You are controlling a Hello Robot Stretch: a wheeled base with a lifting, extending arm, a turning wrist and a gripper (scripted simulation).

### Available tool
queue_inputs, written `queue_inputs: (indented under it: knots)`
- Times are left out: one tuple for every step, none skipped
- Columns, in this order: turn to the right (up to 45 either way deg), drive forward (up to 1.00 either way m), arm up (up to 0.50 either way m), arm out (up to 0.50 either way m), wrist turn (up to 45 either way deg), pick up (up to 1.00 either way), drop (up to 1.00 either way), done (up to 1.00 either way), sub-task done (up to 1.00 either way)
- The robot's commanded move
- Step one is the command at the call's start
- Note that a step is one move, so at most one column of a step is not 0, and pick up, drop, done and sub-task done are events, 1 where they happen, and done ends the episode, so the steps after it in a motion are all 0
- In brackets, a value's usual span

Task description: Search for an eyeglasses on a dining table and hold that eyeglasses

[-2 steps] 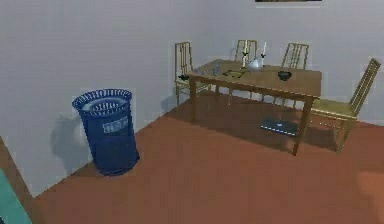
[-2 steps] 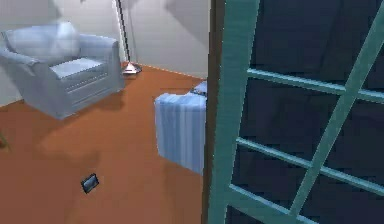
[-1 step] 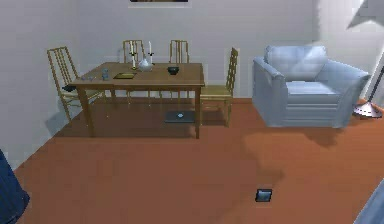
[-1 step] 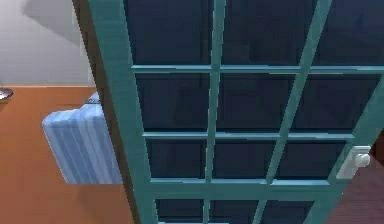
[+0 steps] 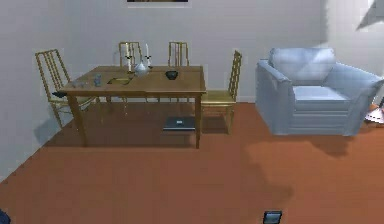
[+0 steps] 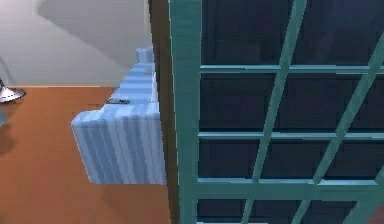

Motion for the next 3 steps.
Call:
queue_inputs:
  knots:
    - [0.0,1.0,0.0,0.0,0.0,0.0,0.0,0.0,0.0]
    - [-18.0,0.0,0.0,0.0,0.0,0.0,0.0,0.0,0.0]
    - [0.0,0.1,0.0,0.0,0.0,0.0,0.0,0.0,0.0]
